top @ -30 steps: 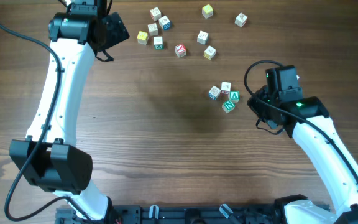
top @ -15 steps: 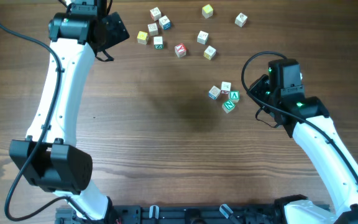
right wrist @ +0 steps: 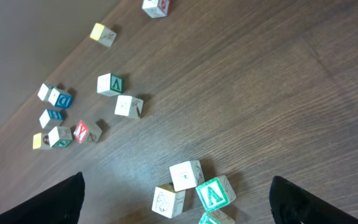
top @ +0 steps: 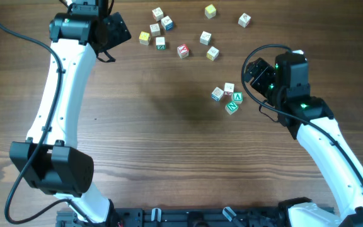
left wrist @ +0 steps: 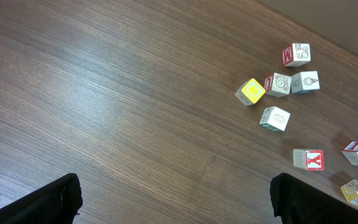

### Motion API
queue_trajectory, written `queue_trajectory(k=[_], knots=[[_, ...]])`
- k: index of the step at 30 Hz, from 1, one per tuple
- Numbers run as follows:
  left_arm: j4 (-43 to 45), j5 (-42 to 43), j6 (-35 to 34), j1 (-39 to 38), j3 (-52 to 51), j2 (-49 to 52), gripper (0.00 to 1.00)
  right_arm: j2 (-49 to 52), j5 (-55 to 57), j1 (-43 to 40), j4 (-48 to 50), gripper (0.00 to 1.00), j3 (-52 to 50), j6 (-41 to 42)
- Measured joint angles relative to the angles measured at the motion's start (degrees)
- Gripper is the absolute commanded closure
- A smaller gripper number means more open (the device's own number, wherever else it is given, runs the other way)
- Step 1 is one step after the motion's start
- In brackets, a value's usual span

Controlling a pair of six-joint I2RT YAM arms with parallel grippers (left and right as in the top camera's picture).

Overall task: Form a circle
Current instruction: 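Raise the right gripper and retract it to the right side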

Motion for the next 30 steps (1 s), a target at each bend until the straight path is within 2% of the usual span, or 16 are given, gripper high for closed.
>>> queue_trajectory(k=[7,15,20,30], knots=[[0.00,0.00,0.00,0.00,0.00,0.00,0.00,0.00,-0.59,-0.44,-0.72,0.04,0.02,-1.20],[2.78,0.20,-0.44,0.00,0.00,0.00,0.00,0.00,-0.59,-6.73,-10.05,0.00,0.09,1.36],[3.52,0.50,-0.44,0.00,0.00,0.00,0.00,0.00,1.57,-7.28,-13.35,0.00,0.09,1.46],[8.92,9.92,3.30,-0.70,0.00,-0.02,0.01,0.00,5.27,-7.28,-14.05,0.01,0.09,1.77]])
